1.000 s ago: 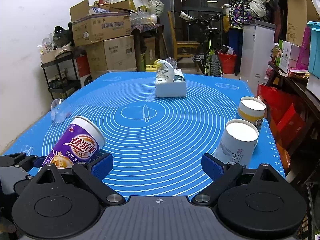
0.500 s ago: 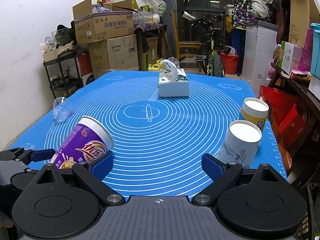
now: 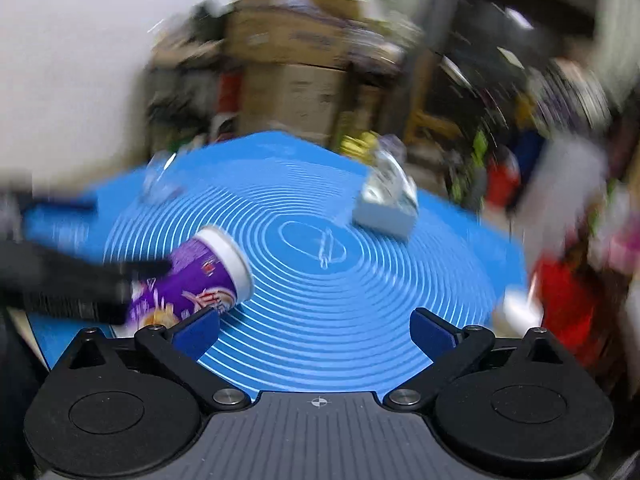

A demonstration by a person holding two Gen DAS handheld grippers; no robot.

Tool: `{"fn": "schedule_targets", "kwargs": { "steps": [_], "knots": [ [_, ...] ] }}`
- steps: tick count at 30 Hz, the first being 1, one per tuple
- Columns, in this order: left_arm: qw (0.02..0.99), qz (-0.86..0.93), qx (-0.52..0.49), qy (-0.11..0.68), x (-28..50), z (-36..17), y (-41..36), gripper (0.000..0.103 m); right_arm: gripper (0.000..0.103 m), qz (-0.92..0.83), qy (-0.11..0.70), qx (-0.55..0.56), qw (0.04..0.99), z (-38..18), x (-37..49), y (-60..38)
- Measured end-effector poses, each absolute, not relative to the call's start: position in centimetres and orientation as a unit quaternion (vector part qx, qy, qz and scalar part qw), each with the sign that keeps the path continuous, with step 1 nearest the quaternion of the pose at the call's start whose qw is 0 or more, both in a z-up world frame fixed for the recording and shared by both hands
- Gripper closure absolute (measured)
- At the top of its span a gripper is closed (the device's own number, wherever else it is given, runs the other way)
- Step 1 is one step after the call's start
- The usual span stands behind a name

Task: Flip cup upside down
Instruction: 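Grasp the purple cup with the right gripper while the left gripper releases it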

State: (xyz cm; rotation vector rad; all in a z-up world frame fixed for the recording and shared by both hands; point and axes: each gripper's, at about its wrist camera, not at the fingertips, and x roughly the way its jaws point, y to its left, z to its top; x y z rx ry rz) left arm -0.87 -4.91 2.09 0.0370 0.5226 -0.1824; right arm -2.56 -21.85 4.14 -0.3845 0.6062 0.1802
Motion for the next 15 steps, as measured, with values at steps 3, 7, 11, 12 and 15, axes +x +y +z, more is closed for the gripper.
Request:
{"fn": "schedule_targets", "kwargs": {
  "steps": [3,7,11,12,15],
  "knots": [
    [0.965,-0.053,0.008,0.258,0.3,2.6,-3.1,0.003,0.002,0.118,0.269,-0.33,0.897,4.7,-2.4,-18.5],
    [0.969,0.009,-0.002,0.247,1.4,2.0,-0.5,0.003,0.002,0.15,0.219,-0.552,0.79,3.2,-2.1,-14.0],
    [0.97,0.048,-0.009,0.238,1.8,1.5,1.5,0.003,0.002,0.176,0.183,-0.703,0.664,0.5,-2.0,-10.7],
    [0.969,0.054,-0.01,0.241,2.0,1.3,1.8,0.003,0.002,0.184,0.176,-0.729,0.636,-0.2,-1.8,-10.0],
    [0.966,0.069,-0.013,0.249,2.3,0.5,2.5,0.003,0.002,0.207,0.138,-0.804,0.54,-2.7,-1.7,-8.7]
  ]
}}
